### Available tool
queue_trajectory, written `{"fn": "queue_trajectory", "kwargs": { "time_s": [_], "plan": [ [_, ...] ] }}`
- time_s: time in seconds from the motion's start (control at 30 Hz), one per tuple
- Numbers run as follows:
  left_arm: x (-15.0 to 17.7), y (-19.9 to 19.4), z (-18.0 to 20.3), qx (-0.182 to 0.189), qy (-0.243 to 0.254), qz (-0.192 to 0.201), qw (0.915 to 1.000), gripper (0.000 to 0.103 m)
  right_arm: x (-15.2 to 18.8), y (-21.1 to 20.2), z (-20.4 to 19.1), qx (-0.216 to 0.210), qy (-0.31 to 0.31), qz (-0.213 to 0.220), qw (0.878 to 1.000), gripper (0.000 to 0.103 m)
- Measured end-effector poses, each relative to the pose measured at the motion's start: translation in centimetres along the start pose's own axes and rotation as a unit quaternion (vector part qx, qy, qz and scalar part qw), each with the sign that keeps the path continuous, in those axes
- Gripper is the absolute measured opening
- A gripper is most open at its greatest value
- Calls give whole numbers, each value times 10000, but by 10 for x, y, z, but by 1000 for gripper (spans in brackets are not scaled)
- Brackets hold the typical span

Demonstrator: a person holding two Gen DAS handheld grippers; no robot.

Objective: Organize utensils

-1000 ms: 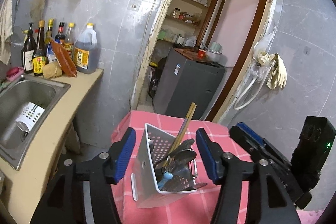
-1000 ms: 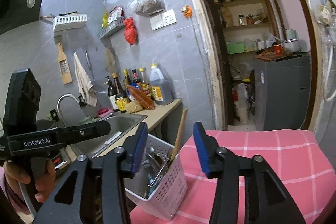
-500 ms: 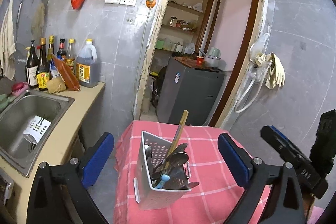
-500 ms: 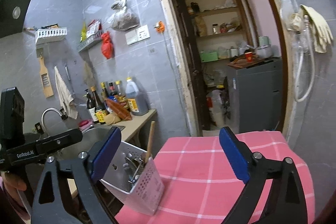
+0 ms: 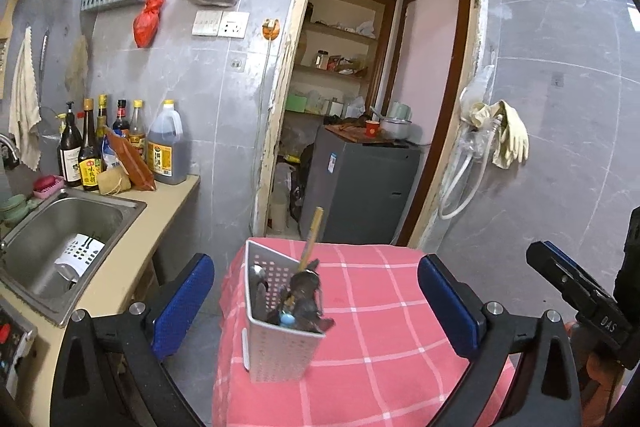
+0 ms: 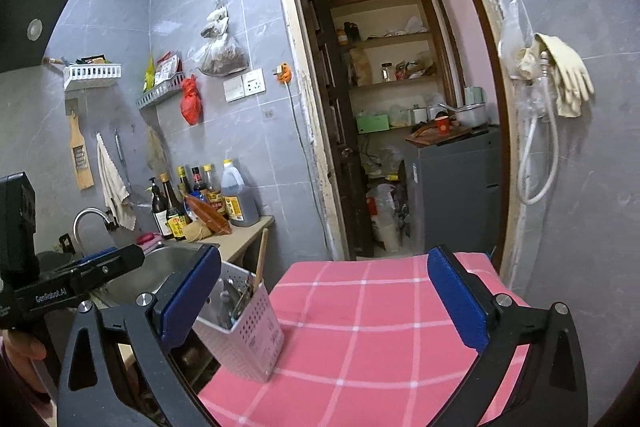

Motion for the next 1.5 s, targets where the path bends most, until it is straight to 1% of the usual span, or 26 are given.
{"fn": "queue_trajectory", "kwargs": {
  "time_s": [0.13,0.43,0.53,0.77,0.9,1.03,1.23,1.5],
  "plan": [
    [13,-24,12,-19,-5,51,10000,103,10,-32,4,74,-44,-53,9999,102],
    [51,-73,34,-68,22,-77,9999,103,38,-96,11,184,-51,-211,9996,102],
    [66,-90,39,-105,72,-125,9998,103,47,-112,10,208,-48,-254,9995,102],
    [87,-118,44,-99,154,-194,9996,103,69,-154,6,357,-57,-342,9988,102],
    [99,-133,47,-112,97,-206,9997,103,77,-174,6,476,-48,-350,9982,102],
    [109,-145,48,-30,8,-236,9997,103,85,-189,4,549,-45,-425,9976,102],
    [119,-155,54,-28,38,-198,9998,103,98,-206,4,726,-27,-436,9964,102],
    [126,-156,58,-65,112,-237,9996,103,95,-210,7,815,-113,-386,9959,102]
  ]
}}
Point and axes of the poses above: each gripper's, at about its wrist camera, not at the fingertips, and y roughly the way its jaws point, z to its right, x to its underside, the point moved 5 cm from there along y, roughly the way its jaws point, and after that the axes turned 2 degrees about -z, right-handed, at the moved point
